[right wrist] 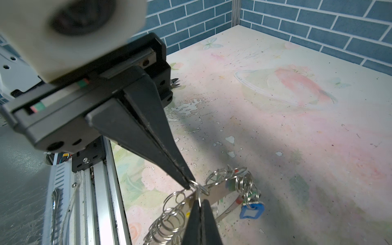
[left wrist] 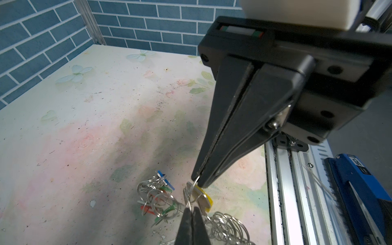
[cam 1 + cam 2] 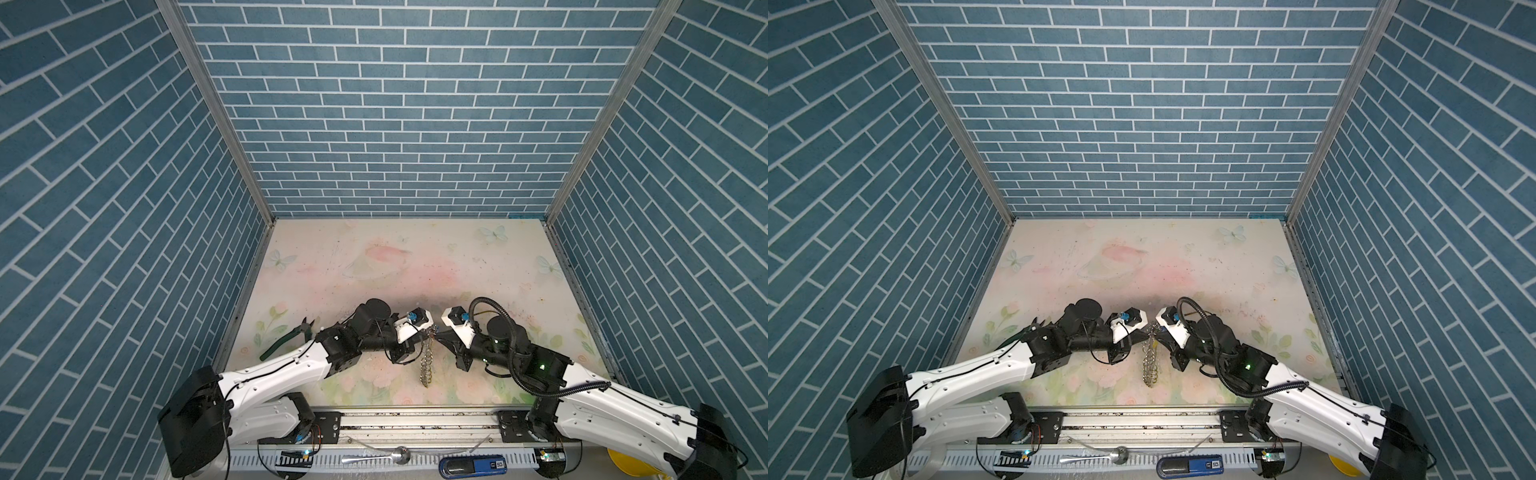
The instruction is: Put the keys on the keyring
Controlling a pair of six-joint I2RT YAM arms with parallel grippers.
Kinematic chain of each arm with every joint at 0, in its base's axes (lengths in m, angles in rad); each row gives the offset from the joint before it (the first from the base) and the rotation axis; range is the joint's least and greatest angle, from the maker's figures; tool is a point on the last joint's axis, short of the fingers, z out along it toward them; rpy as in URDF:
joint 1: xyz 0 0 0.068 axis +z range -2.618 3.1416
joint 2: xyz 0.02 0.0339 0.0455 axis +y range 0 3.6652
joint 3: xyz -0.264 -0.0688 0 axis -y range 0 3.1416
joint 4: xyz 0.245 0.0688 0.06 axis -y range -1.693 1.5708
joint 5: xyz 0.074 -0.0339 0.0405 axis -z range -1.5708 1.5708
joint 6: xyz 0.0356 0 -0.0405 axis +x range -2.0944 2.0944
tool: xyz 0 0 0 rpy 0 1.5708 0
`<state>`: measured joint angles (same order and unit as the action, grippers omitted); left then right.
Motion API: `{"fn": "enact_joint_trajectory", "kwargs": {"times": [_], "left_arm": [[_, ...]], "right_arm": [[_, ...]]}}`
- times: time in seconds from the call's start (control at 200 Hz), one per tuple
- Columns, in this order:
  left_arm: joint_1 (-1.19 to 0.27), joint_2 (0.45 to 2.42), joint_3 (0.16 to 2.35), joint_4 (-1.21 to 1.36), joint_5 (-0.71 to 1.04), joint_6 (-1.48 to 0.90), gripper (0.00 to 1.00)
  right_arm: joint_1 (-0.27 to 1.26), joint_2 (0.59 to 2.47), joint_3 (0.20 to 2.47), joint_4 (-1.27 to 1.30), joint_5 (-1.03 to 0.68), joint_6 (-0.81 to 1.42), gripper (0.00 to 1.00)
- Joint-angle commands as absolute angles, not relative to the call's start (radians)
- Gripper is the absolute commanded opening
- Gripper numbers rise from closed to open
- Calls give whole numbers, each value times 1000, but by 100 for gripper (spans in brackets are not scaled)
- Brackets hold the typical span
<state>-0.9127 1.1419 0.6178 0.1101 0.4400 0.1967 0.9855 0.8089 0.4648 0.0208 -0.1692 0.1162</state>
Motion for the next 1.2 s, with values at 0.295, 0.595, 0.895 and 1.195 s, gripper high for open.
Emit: {"fn": "enact_joint_trajectory", "kwargs": {"times": [0.295,0.595,0.895,1.195], "left_arm": [[-915,1158,622,98,504,230,0],[-917,1155,624,99,513,233,0],[-917,1146,620,103,465,226,0],[-917,1149,624,101,416,220,0]], "right_arm": [[986,803,565,-11,-106,166,0],[986,835,580,-24,-94,187,0],[986,840,584,-47,-94,187,0],[987,801,588,-95,-135,185,0]]}}
